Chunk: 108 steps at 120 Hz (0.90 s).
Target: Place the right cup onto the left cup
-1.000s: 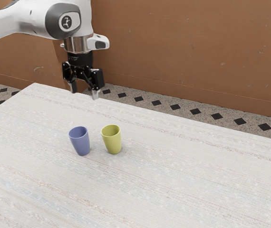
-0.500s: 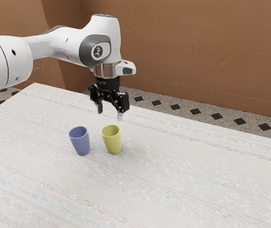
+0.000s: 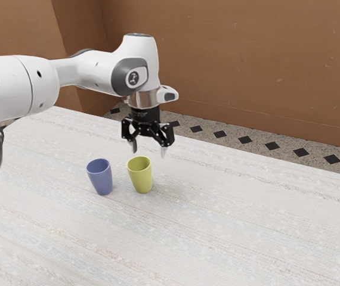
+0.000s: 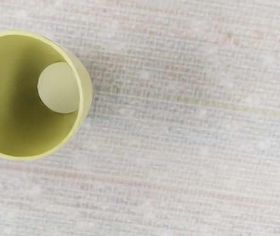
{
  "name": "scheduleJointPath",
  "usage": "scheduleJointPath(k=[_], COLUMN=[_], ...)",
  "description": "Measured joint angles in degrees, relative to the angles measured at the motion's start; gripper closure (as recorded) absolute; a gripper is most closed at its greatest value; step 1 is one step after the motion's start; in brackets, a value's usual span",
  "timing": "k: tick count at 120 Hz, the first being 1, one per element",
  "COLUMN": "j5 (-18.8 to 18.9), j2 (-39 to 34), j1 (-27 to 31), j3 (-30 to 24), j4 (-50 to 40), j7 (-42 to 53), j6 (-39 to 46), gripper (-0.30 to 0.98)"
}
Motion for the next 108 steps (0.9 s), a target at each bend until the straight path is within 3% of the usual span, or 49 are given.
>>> scheduleJointPath(k=[45,108], j5=[1.1,1.1], j2=[6.5,11.2], j1=[3.2,3.9], j3=[-0.1,0.0], j4=[6.6,5.2], j7=[-4.1,-5.8], j6=[1.3,6.1], gripper=[0.0,0.0])
